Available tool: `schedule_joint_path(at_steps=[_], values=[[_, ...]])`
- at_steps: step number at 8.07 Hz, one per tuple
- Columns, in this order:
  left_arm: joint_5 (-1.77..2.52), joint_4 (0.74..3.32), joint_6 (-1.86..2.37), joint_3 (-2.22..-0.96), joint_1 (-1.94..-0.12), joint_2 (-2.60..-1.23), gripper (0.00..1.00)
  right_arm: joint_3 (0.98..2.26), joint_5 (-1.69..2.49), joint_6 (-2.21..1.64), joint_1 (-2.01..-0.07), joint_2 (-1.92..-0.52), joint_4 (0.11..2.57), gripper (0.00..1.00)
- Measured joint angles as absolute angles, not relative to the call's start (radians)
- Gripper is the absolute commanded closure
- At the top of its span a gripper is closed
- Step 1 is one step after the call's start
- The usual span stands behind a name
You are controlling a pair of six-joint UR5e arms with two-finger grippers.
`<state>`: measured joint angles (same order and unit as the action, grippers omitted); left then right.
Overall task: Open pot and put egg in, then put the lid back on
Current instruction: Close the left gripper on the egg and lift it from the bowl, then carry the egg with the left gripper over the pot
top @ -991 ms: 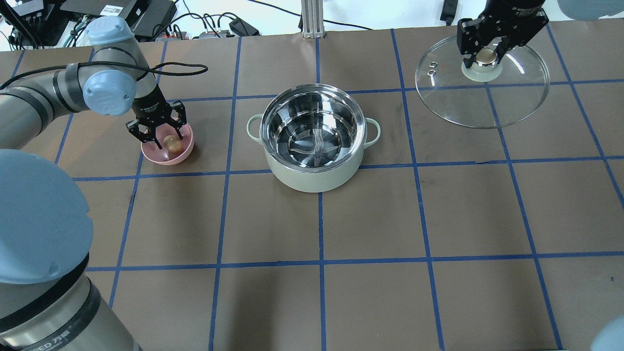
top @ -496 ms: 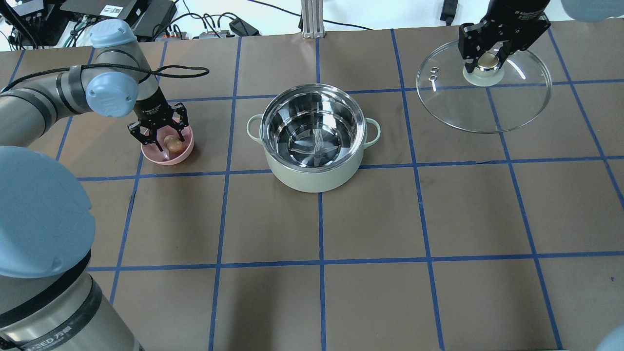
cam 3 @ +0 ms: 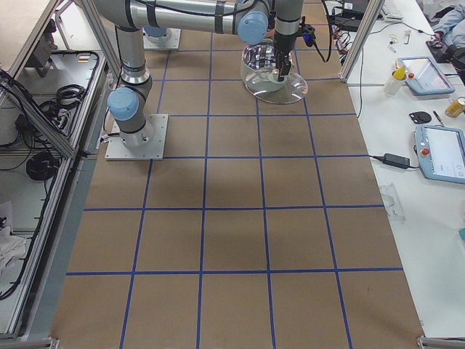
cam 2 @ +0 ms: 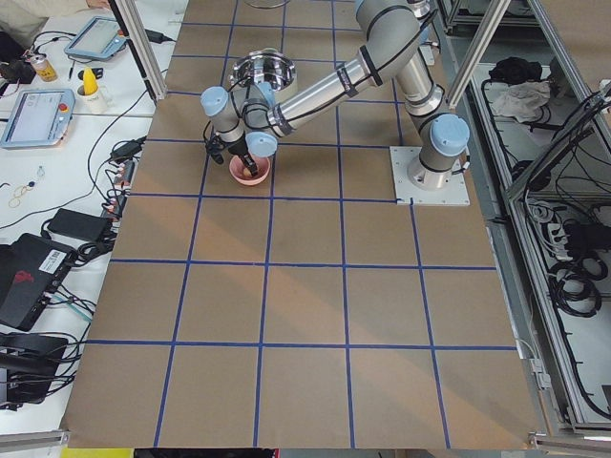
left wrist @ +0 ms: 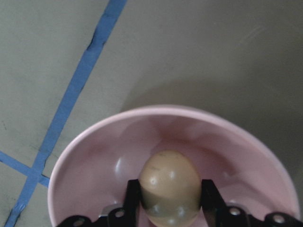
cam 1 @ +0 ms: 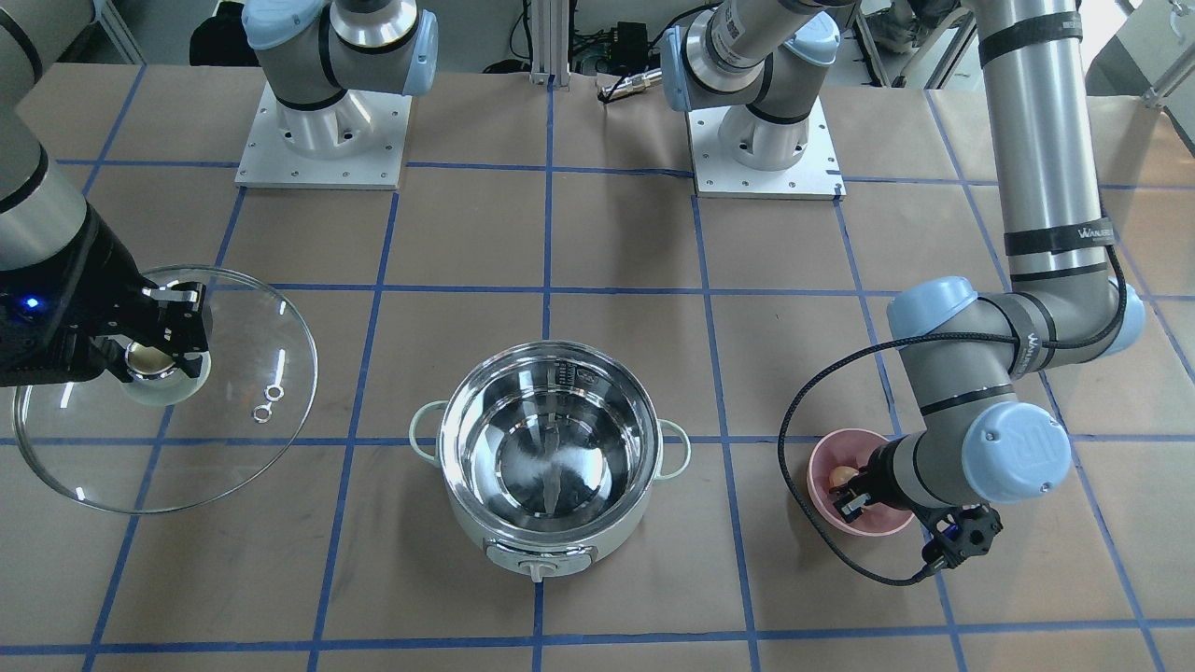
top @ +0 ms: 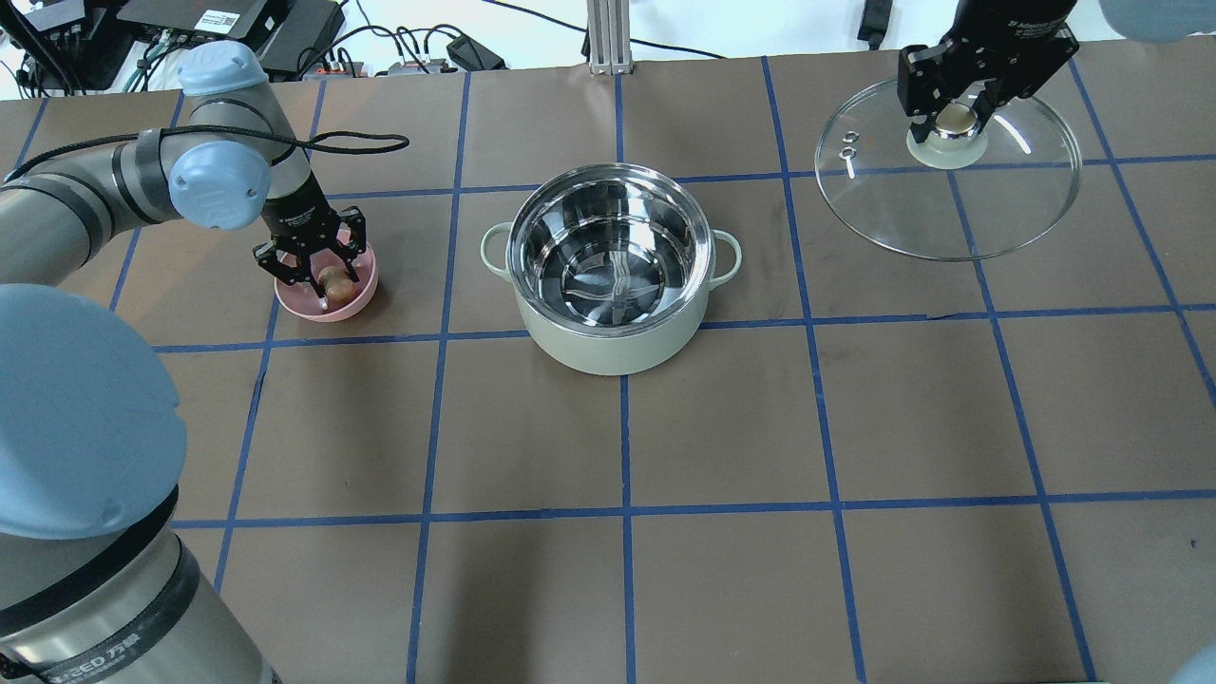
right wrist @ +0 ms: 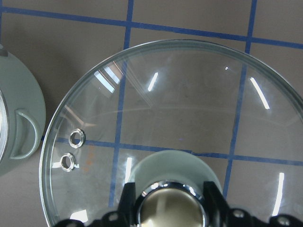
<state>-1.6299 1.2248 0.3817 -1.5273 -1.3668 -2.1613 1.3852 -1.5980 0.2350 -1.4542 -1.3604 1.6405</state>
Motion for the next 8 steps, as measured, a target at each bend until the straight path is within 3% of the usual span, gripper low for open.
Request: schedule_joint_path(at_steps=[4,5,8], values=[[-1.637,1.335,0.389,-1.513,-1.367,-2.102,0.94,1.387,-1.593,0.257,-1.454,-1.365,1.641,1.0],[-1.637,1.351,0.394,-1.51,-1.368,-2.075,0.84,1.389,-1.592,0.256,-1.455,-1.368,1.64,1.0],[-1.624,1.361,0.474,-1.507,-1.422,-1.958,0.89,1.397,-1.586,0.252,-1.456,-1.372,1.641,1.0]])
